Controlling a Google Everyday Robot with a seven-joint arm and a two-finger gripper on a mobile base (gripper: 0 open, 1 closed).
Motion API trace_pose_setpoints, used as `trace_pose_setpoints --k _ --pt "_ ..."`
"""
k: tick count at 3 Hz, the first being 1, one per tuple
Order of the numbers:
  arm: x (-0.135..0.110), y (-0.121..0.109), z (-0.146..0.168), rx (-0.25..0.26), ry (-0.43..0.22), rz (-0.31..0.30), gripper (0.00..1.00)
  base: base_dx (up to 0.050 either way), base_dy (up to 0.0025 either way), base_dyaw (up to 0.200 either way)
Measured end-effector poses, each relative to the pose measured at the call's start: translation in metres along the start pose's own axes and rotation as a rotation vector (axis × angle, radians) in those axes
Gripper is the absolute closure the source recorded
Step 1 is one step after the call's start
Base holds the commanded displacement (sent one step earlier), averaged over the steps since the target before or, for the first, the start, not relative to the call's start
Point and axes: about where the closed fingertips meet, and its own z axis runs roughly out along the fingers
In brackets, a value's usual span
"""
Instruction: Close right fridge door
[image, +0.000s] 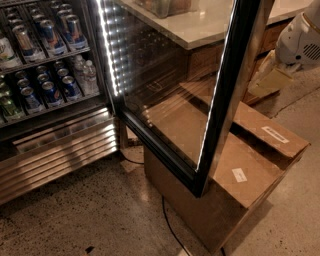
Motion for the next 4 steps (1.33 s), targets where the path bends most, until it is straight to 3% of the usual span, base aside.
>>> trace_pose_setpoints --k 1,4 --pt "0.0000 0.0000 0.0000 0.000 0.000 0.000 1.00 0.050 0.00000 0.000" --pt "0.0000 0.0000 0.0000 0.000 0.000 0.000 1.00 0.000 0.00002 0.193"
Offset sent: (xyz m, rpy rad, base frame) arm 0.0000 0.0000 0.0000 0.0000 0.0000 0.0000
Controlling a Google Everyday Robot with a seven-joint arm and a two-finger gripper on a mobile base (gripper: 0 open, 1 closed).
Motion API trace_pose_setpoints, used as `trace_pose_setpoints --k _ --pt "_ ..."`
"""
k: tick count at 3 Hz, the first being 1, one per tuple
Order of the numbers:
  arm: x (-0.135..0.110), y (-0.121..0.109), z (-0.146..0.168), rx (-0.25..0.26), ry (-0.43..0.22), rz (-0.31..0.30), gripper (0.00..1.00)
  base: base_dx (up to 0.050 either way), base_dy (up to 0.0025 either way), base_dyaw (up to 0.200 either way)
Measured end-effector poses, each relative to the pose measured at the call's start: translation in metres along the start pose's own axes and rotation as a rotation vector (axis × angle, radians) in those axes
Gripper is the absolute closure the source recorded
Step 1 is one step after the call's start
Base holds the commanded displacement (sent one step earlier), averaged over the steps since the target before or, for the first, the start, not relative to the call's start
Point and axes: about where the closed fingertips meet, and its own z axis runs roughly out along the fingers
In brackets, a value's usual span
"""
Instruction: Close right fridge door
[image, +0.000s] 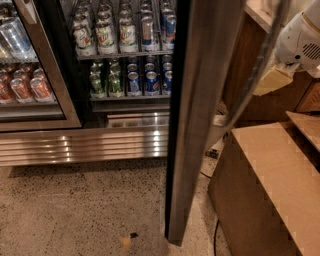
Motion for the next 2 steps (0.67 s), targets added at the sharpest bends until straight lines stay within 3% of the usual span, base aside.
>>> trace_pose_setpoints --k 2 --pt "0.0000 0.0000 0.0000 0.000 0.000 0.000 1.00 0.000 -0.00004 0.192"
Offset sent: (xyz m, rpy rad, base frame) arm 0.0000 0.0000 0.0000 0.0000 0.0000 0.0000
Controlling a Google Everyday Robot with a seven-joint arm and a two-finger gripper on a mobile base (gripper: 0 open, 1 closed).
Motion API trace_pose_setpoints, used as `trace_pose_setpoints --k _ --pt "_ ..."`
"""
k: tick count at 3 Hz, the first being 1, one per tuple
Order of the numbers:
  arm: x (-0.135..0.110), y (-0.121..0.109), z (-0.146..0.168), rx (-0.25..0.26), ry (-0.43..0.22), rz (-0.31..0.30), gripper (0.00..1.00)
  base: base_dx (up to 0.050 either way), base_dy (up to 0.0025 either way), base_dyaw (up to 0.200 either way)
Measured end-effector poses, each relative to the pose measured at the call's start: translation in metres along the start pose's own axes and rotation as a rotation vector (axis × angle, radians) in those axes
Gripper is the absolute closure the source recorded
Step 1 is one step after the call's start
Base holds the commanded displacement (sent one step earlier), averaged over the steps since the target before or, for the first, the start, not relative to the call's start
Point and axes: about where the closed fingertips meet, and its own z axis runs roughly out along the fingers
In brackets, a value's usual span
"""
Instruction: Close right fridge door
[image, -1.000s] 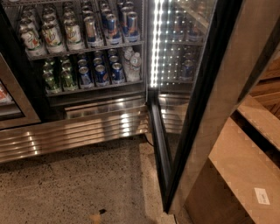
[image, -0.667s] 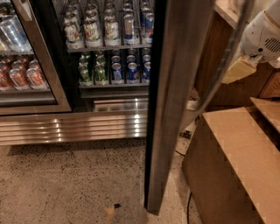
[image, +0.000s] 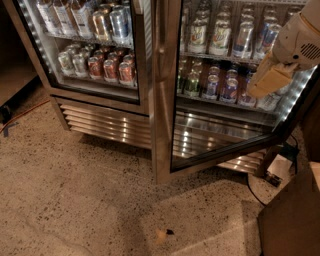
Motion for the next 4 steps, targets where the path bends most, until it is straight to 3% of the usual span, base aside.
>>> trace_pose_setpoints --k 1,4 --pt "0.0000 0.0000 0.0000 0.000 0.000 0.000 1.00 0.000 0.00002 0.192" --pt "0.0000 0.0000 0.0000 0.000 0.000 0.000 1.00 0.049 0.00000 0.000"
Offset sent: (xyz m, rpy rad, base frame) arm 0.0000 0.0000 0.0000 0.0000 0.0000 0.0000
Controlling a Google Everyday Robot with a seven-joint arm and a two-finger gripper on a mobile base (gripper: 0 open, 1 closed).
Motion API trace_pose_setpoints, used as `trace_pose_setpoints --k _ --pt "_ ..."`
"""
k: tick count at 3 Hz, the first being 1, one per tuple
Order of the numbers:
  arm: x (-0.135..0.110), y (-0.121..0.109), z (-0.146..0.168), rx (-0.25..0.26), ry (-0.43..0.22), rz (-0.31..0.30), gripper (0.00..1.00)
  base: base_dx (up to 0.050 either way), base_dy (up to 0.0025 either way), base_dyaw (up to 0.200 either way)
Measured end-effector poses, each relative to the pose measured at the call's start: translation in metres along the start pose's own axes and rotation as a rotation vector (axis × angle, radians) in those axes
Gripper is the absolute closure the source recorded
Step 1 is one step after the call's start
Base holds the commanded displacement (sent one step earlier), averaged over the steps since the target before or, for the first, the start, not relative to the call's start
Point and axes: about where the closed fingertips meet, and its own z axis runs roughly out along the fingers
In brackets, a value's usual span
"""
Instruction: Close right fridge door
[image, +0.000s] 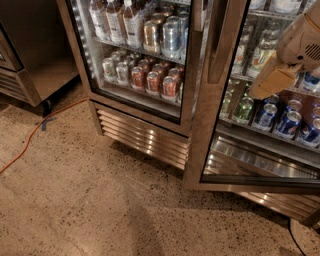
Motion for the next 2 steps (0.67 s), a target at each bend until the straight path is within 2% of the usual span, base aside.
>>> trace_pose_setpoints --k 2 --pt "0.0000 0.0000 0.0000 0.000 0.000 0.000 1.00 0.050 0.00000 0.000"
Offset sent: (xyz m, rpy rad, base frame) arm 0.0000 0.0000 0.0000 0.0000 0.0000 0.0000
